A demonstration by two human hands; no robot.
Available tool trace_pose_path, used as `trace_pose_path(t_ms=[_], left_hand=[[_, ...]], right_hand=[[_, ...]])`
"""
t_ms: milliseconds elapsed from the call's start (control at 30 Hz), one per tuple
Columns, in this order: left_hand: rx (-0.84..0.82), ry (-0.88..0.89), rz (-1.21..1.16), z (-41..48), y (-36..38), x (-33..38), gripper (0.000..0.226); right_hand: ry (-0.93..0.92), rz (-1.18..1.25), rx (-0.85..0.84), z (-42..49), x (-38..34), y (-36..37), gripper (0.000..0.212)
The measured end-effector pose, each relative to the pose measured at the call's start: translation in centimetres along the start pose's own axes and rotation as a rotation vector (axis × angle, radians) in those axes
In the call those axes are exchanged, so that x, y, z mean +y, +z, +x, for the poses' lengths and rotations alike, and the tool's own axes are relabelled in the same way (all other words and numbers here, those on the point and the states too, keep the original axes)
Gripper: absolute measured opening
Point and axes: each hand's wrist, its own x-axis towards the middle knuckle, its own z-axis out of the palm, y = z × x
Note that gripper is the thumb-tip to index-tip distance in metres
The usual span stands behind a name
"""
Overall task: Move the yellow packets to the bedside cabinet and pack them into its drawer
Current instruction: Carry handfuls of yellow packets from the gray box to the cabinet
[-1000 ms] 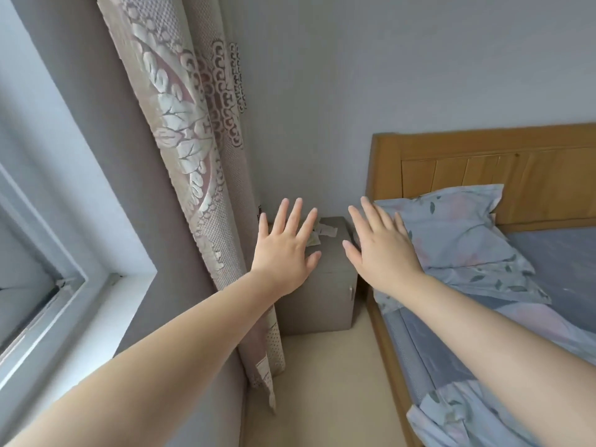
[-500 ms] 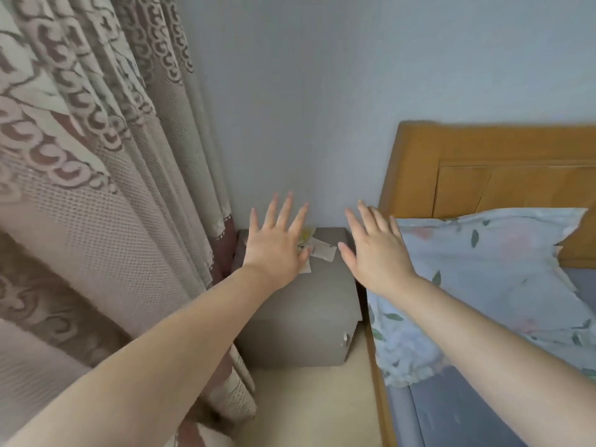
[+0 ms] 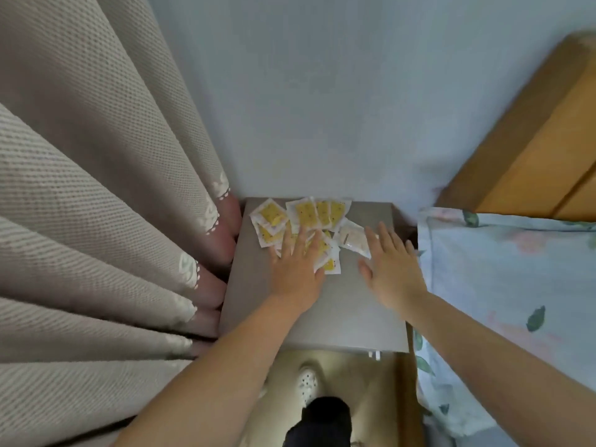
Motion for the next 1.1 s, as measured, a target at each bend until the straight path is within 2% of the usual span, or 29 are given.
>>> trace_pose_path(t_ms=[300, 433, 567, 700, 800, 900, 1033, 1100], left_hand=[[-0.230, -0.024, -0.056, 7.1, 10.1, -3.2, 0.066], [-0.236, 0.029, -0.018, 10.1, 13.3, -4.3, 0.069], [-0.240, 0.020, -0.044, 13.7, 15.5, -4.2, 0.068], [-0.219, 0.128, 0.024, 14.1, 17.1, -3.5, 0.068], [-0.119, 0.299, -0.021, 13.2, 18.1, -3.1, 0.052], [-0.106, 0.340, -0.071, 13.1, 18.2, -3.1, 0.044], [-0.157, 0.307, -0.167, 13.4, 17.5, -3.0, 0.048], [-0.184, 0.306, -0.162, 13.5, 17.4, -3.3, 0.060]], right_hand=[[0.034, -0.045, -0.320, 8.5, 1.4, 11.1, 0.064], [0.038, -0.029, -0.413, 10.9, 3.0, 14.9, 0.064], [0.073, -0.010, -0.402, 13.9, 5.4, 17.1, 0.065], [0.087, 0.024, -0.432, 14.1, 7.2, 18.3, 0.062], [0.044, -0.005, -0.308, 13.2, 7.7, 18.7, 0.046], [0.038, 0.016, -0.184, 14.3, 7.7, 18.7, 0.029], [0.112, 0.063, -0.252, 16.8, 7.8, 18.8, 0.041], [0.150, 0.104, -0.270, 17.3, 7.7, 19.1, 0.046]])
